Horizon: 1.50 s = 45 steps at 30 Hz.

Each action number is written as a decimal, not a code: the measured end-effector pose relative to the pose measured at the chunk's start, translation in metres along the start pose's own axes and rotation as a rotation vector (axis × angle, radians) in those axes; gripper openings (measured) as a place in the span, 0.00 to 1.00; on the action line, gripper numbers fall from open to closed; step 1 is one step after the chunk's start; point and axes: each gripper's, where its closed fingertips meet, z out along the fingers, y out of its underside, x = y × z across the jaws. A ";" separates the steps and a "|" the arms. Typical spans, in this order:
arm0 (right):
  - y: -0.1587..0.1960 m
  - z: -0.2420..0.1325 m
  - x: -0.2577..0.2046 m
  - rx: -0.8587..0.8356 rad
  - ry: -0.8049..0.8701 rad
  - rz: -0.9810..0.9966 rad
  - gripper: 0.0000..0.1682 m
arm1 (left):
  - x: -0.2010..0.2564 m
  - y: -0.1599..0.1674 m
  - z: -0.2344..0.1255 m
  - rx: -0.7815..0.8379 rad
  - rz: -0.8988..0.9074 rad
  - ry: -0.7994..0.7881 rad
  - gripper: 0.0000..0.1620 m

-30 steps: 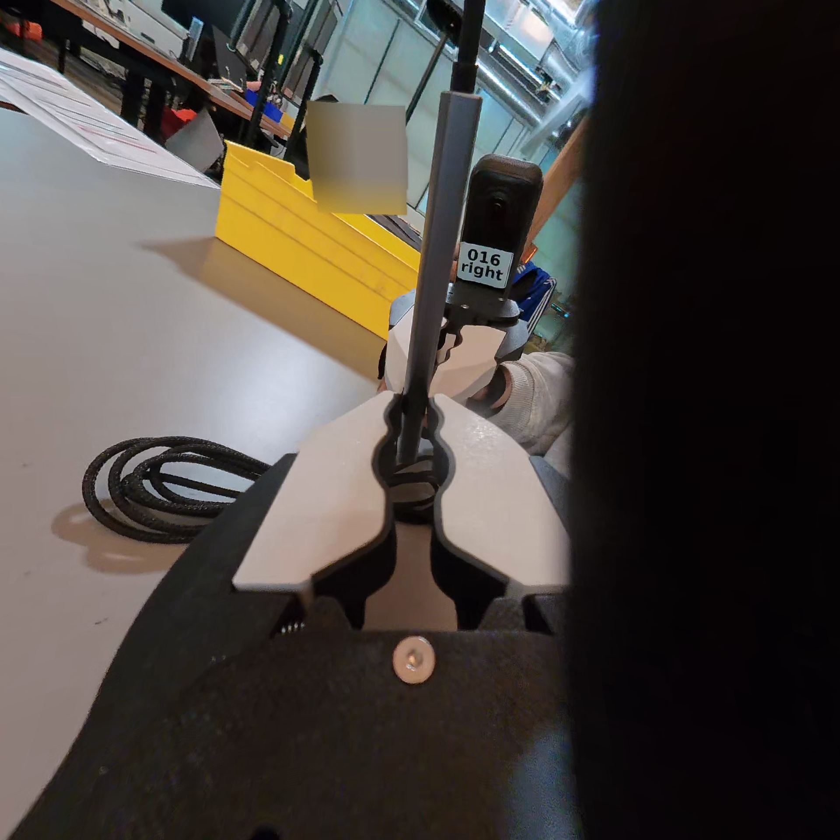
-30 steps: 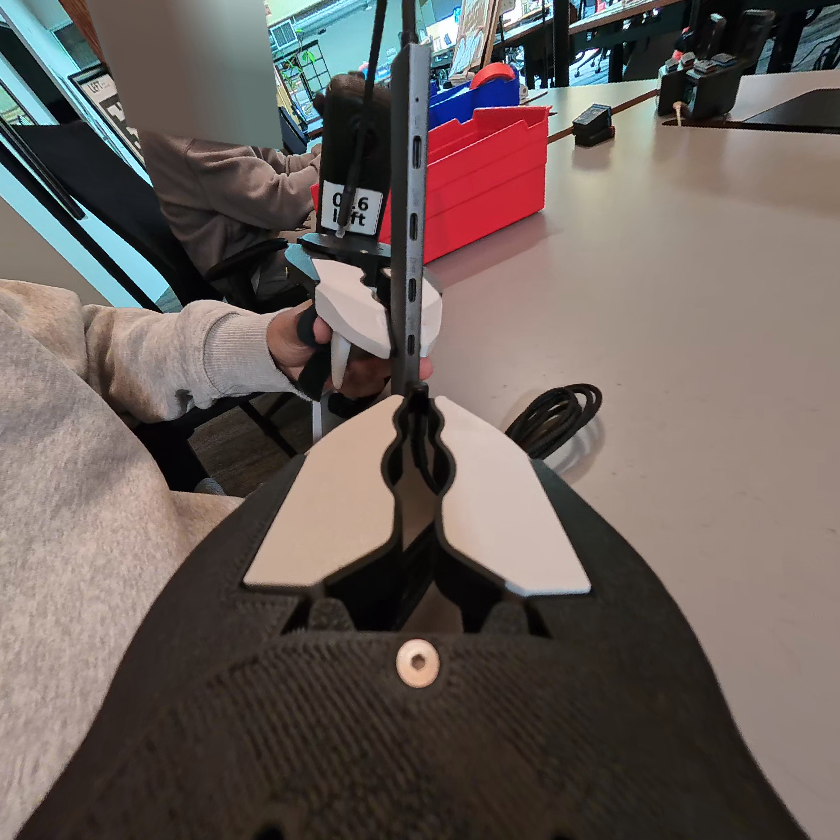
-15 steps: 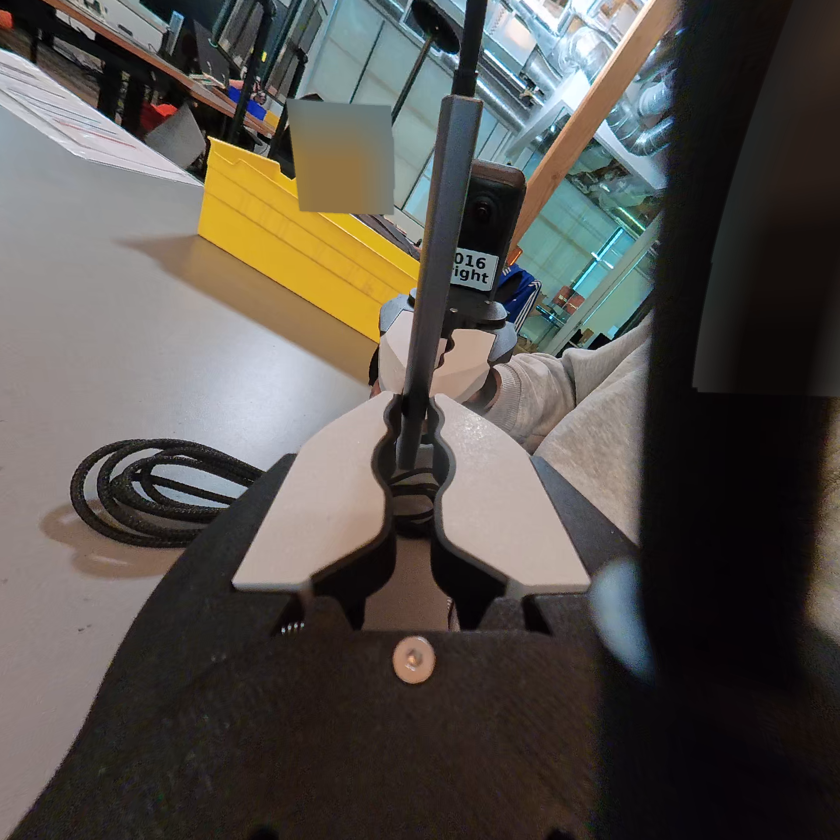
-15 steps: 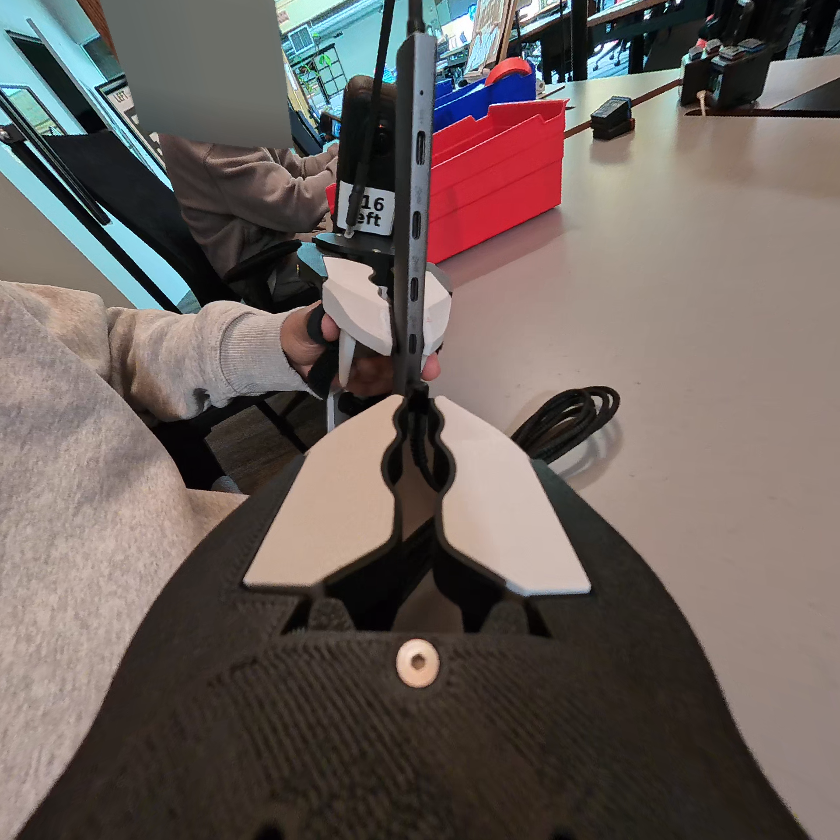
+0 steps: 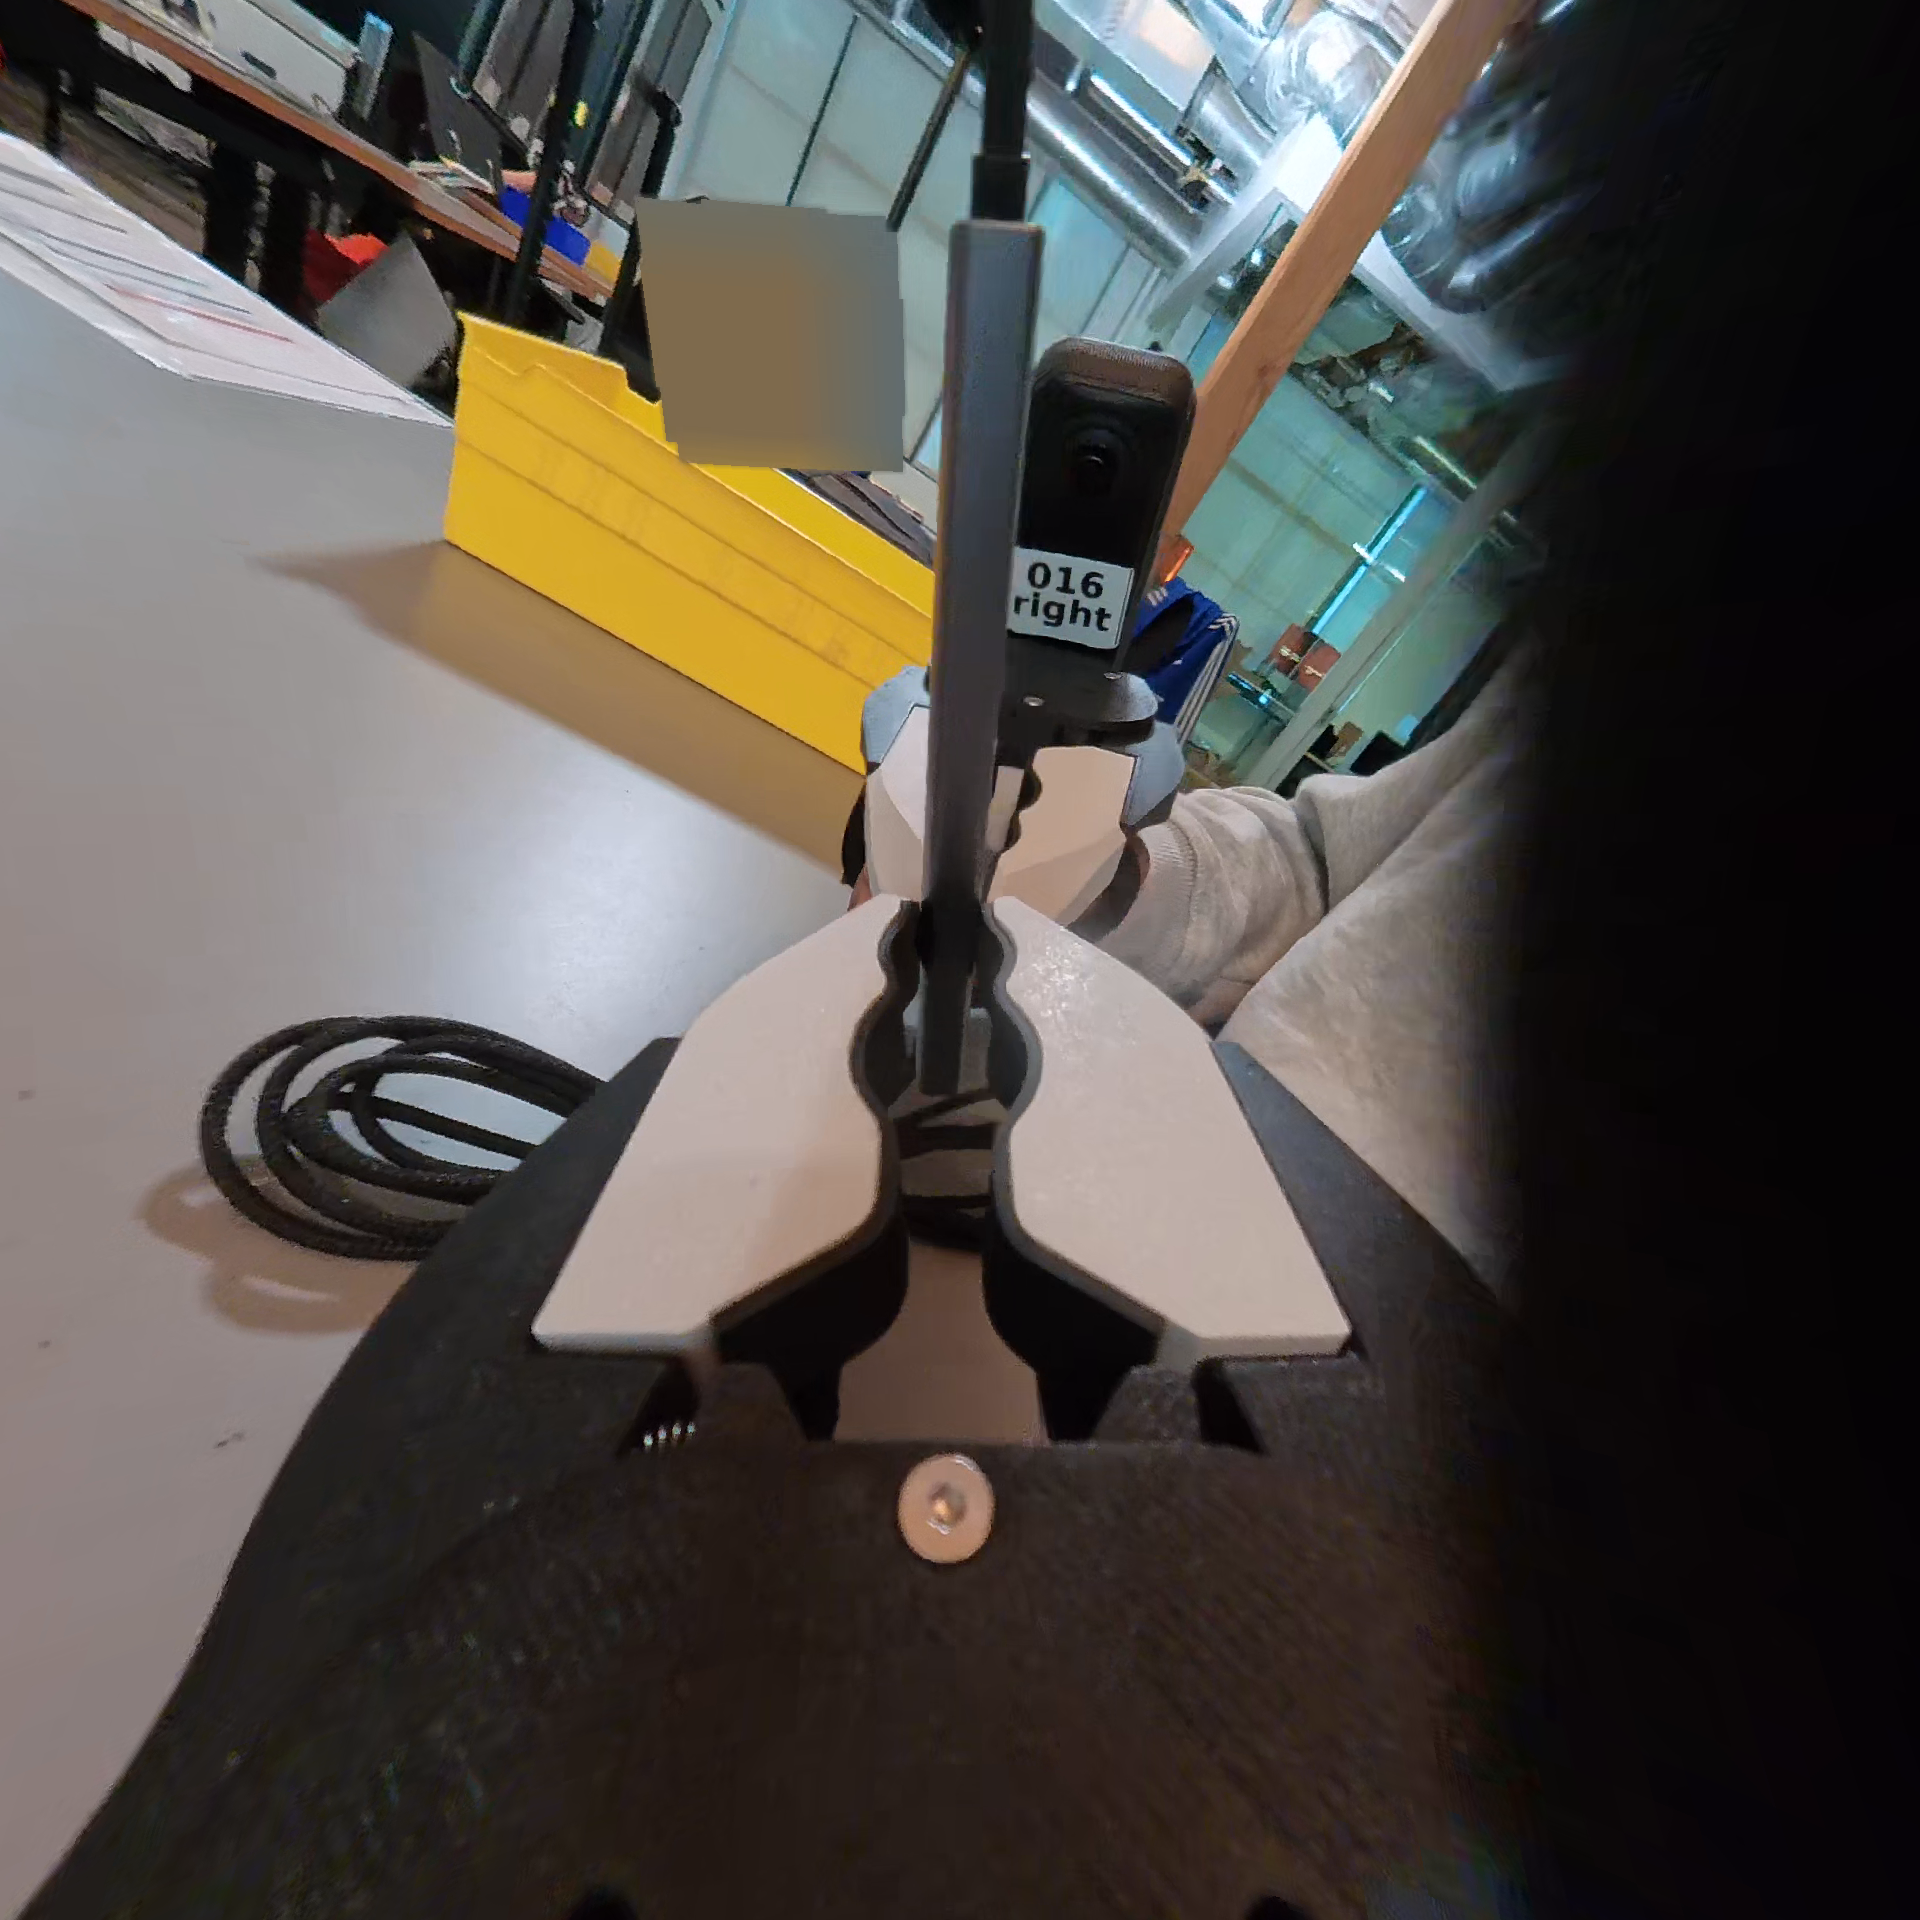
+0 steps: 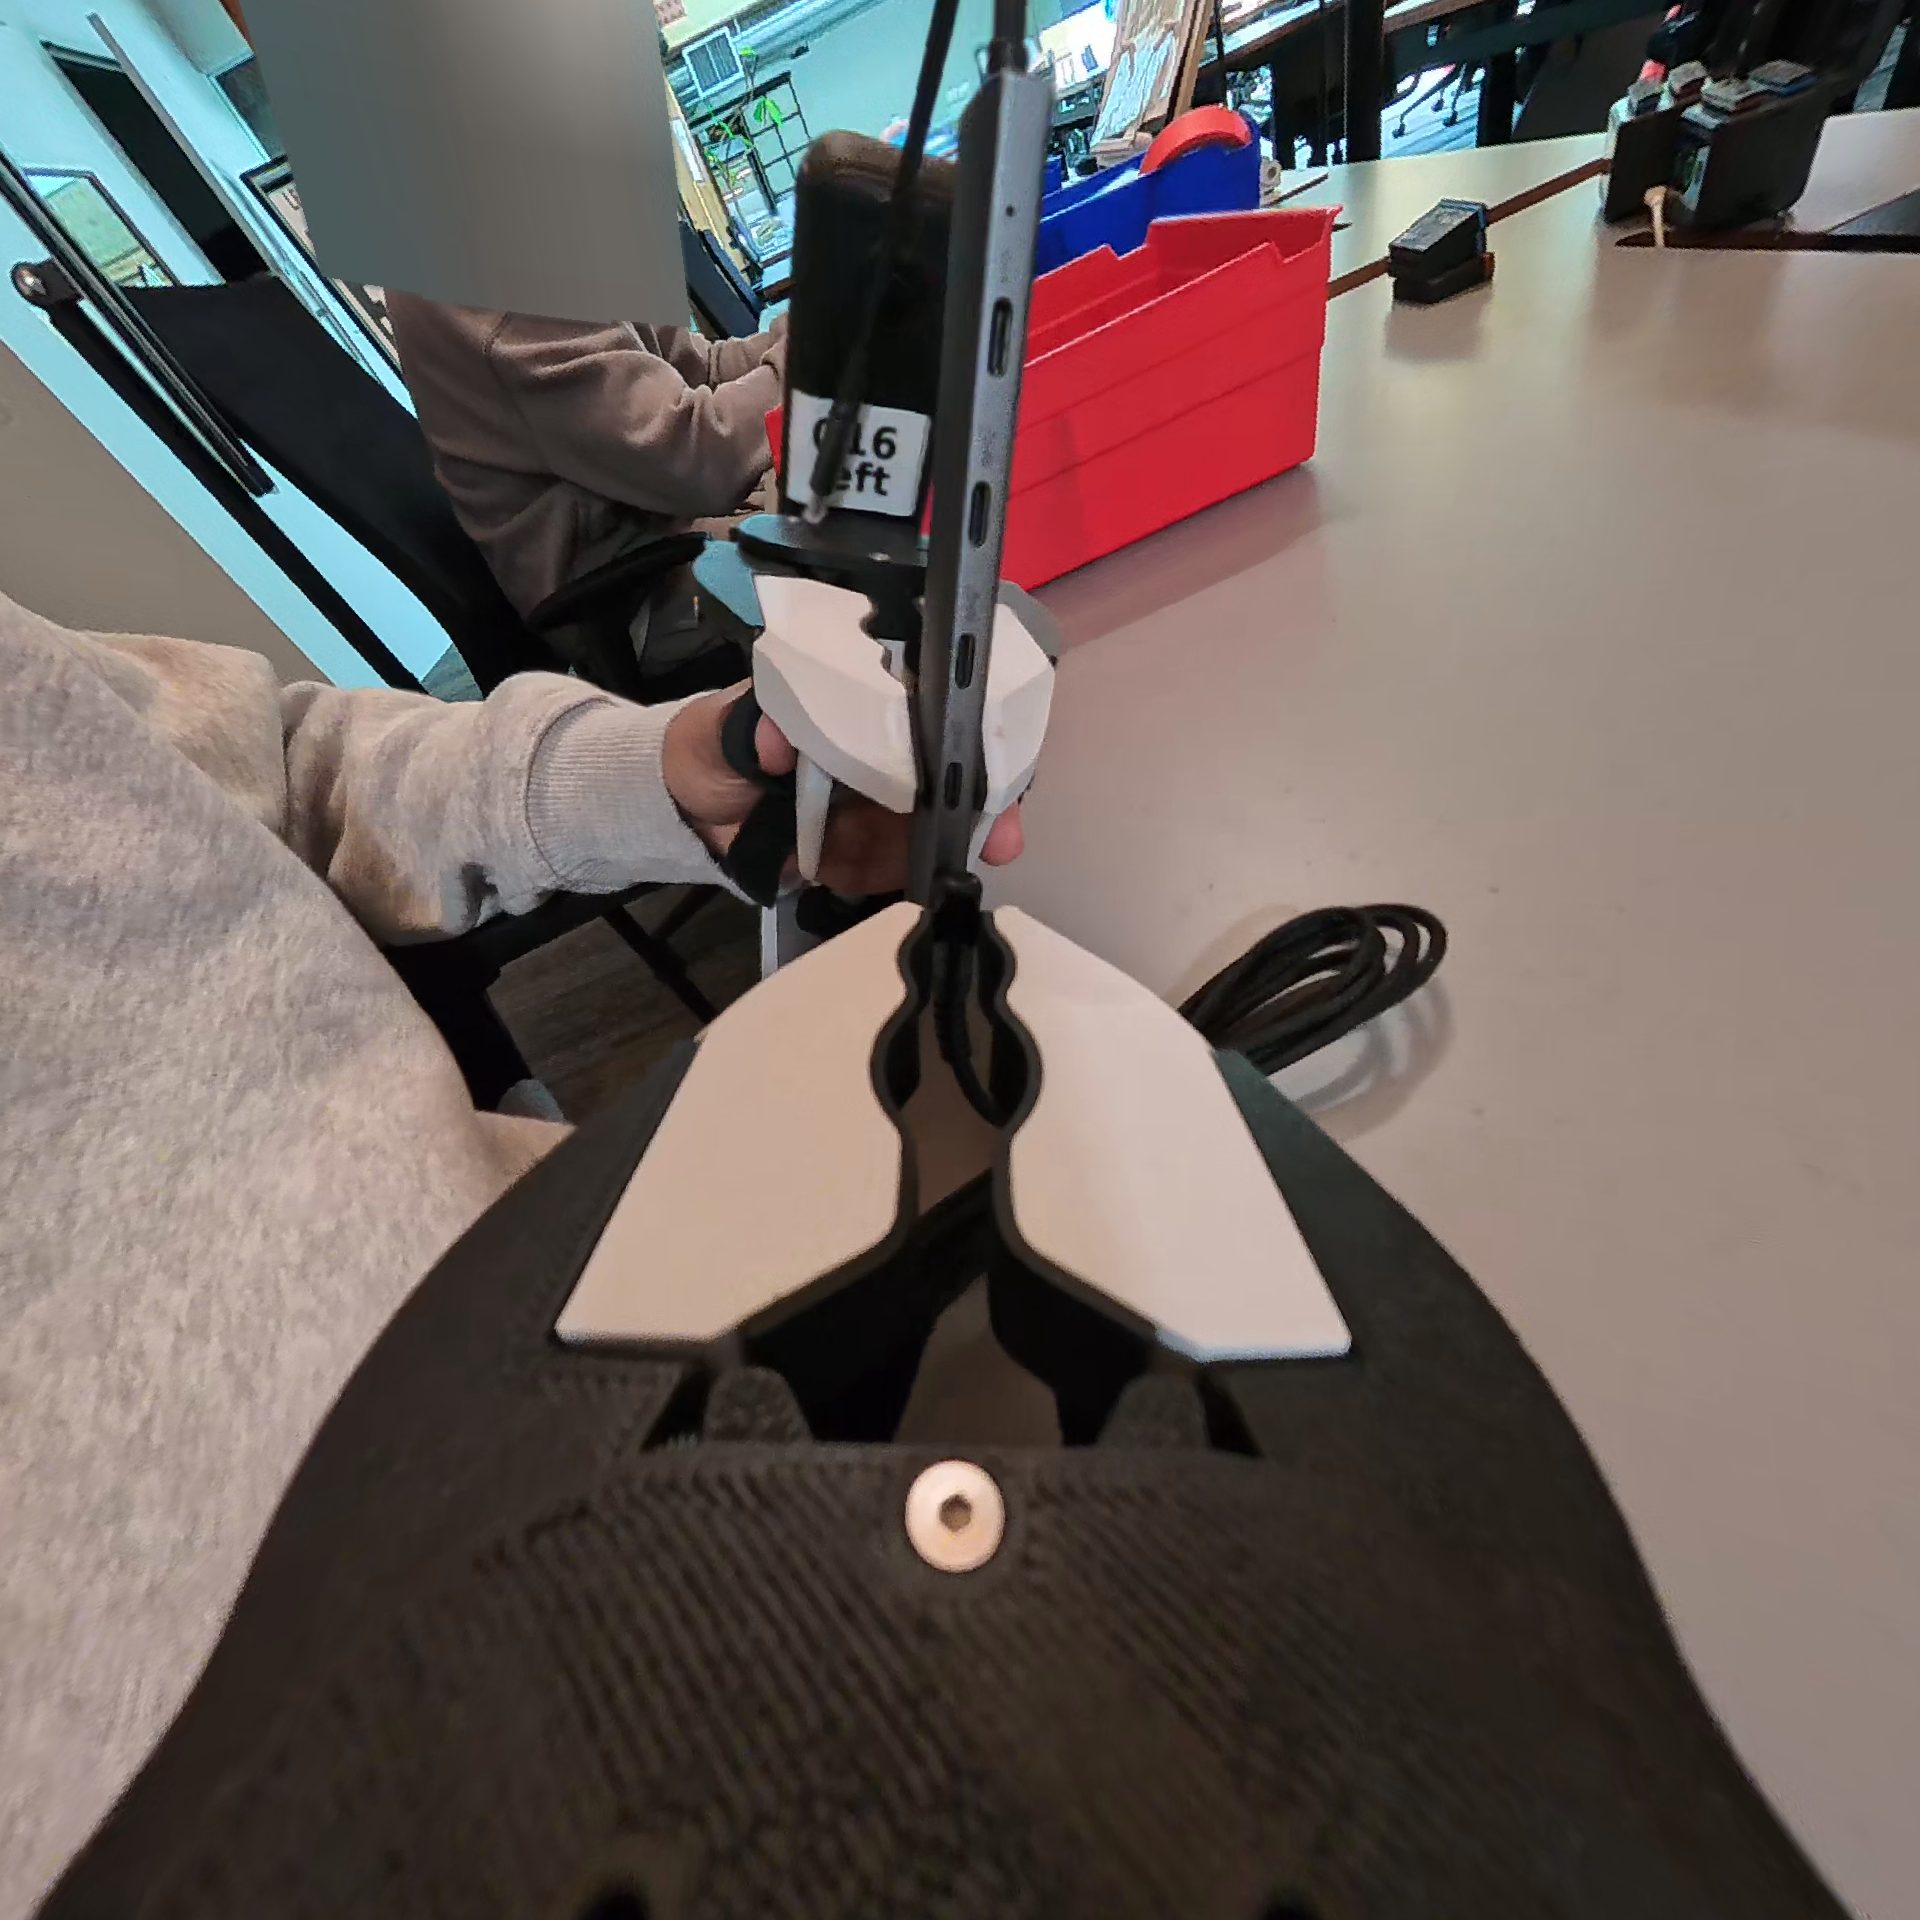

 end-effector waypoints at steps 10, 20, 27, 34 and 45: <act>-0.104 -0.011 0.017 0.235 0.172 -0.089 0.08 | -0.031 -0.042 -0.040 0.219 0.022 -0.205 0.05; -0.190 0.130 -0.086 0.091 -0.162 -0.479 0.06 | -0.064 -0.058 -0.081 0.349 -0.015 -0.379 0.05; -0.187 0.256 -0.119 -0.216 -0.311 -0.647 0.07 | -0.080 -0.057 -0.089 0.374 -0.069 -0.404 0.05; -0.139 0.374 -0.105 -0.633 -0.341 -0.608 0.15 | -0.088 -0.057 -0.099 0.404 -0.100 -0.421 0.05; -0.032 0.438 -0.019 -1.210 -0.106 -0.740 0.24 | -0.094 -0.057 -0.104 0.436 -0.164 -0.407 0.05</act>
